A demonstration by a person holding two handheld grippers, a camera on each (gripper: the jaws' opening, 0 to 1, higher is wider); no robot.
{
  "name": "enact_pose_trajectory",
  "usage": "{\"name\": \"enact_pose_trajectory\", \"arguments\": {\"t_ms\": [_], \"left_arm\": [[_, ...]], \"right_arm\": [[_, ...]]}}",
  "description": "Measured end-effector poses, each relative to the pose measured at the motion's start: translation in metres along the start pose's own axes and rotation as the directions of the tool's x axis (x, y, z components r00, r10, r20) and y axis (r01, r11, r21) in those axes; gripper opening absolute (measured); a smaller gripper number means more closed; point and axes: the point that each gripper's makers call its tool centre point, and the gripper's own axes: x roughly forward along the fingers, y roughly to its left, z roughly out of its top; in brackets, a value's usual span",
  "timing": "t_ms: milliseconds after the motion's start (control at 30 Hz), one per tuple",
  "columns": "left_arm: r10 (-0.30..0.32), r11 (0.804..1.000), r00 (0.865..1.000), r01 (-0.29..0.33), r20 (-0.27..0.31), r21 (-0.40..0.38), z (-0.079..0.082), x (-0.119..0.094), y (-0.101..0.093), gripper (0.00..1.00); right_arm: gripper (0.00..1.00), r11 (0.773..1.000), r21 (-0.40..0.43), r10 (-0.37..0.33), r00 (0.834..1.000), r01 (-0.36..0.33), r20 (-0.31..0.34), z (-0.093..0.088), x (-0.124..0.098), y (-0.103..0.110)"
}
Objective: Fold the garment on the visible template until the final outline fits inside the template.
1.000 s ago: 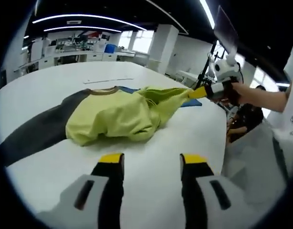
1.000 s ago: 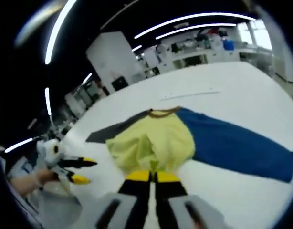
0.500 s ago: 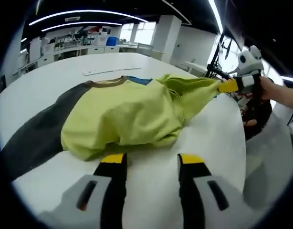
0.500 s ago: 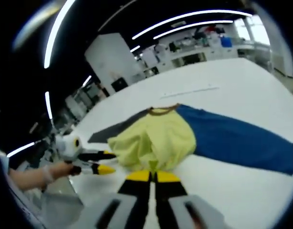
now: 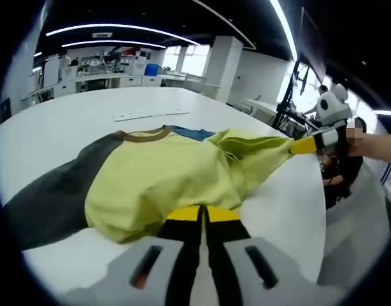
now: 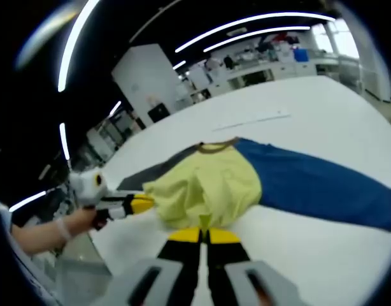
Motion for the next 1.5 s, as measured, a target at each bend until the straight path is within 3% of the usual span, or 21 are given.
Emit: {"name": "enact_pose_trajectory", "arguments": {"t_ms": [167,233,300,333,400,467,567,600,733,800,933,1000,1033,1133,1367,1500], "left_arm": [[0.008,0.998,1.000,-0.006,-0.030,0.064,0.004,0.004,-0.001,0.00],[-0.013,0.987,0.999,0.020,-0.048,0.161,0.004,0.002,-0.007,0.04],[-0.004,0.960,0.998,0.022,-0.064,0.280,0.003,-0.001,-0.011,0.15],[0.005,0.934,0.997,0.024,-0.079,0.357,0.002,-0.003,-0.014,0.17],[0.010,0.904,0.996,0.028,-0.088,0.427,0.000,-0.003,-0.014,0.16],[0.017,0.886,0.996,0.027,-0.090,0.462,0.001,-0.003,-0.014,0.16],[0.043,0.818,0.992,0.033,-0.118,0.574,-0.002,0.001,-0.012,0.19],[0.049,0.804,0.990,0.040,-0.133,0.593,-0.004,0.003,-0.012,0.19],[0.075,0.701,0.979,0.083,-0.189,0.708,-0.012,0.008,-0.019,0.16],[0.099,0.676,0.975,0.082,-0.201,0.732,-0.015,0.011,-0.014,0.13],[0.123,0.694,0.970,0.066,-0.209,0.717,-0.014,0.016,-0.010,0.07],[0.136,0.697,0.968,0.060,-0.213,0.715,-0.013,0.016,-0.006,0.00],[0.135,0.711,0.966,0.060,-0.219,0.701,-0.012,0.015,-0.006,0.00],[0.140,0.728,0.972,0.027,-0.187,0.685,0.006,0.009,-0.004,0.00],[0.126,0.737,0.985,-0.015,-0.116,0.675,0.054,0.005,-0.001,0.00],[0.117,0.745,0.988,-0.021,-0.100,0.667,0.071,0.011,0.001,0.00]], "right_arm": [[0.00,1.000,0.006,0.002,1.000,-0.002,0.005,0.000,0.000,0.000],[0.00,1.000,0.010,0.001,1.000,-0.001,0.005,0.000,0.000,-0.001],[0.00,1.000,0.016,0.003,1.000,-0.003,0.006,-0.001,0.000,0.000],[0.00,1.000,0.018,0.003,1.000,-0.003,0.005,-0.002,0.000,-0.001],[0.00,1.000,0.020,0.002,1.000,-0.002,0.007,-0.002,0.000,-0.002],[0.00,1.000,0.024,0.004,1.000,-0.004,0.007,-0.002,0.000,-0.002],[0.00,1.000,0.027,0.009,1.000,-0.009,0.005,-0.002,0.001,-0.003],[0.00,1.000,0.027,0.009,1.000,-0.009,0.005,-0.002,0.001,-0.003],[0.00,1.000,0.027,0.007,1.000,-0.007,0.004,-0.002,0.001,-0.003],[0.00,1.000,0.030,0.008,1.000,-0.008,0.006,-0.003,0.000,-0.003],[0.00,0.999,0.037,0.004,1.000,-0.004,0.004,-0.005,0.000,-0.004],[0.00,0.999,0.037,0.002,1.000,-0.003,0.004,-0.005,-0.001,-0.004],[0.00,0.999,0.036,0.003,1.000,-0.003,0.004,-0.006,-0.001,-0.004],[0.00,0.999,0.035,0.000,1.000,0.000,0.005,-0.006,-0.002,-0.004],[0.00,0.999,0.040,-0.006,1.000,0.006,0.009,-0.003,-0.003,-0.010],[0.00,0.999,0.045,-0.012,1.000,0.012,0.014,-0.002,-0.004,-0.012]]}}
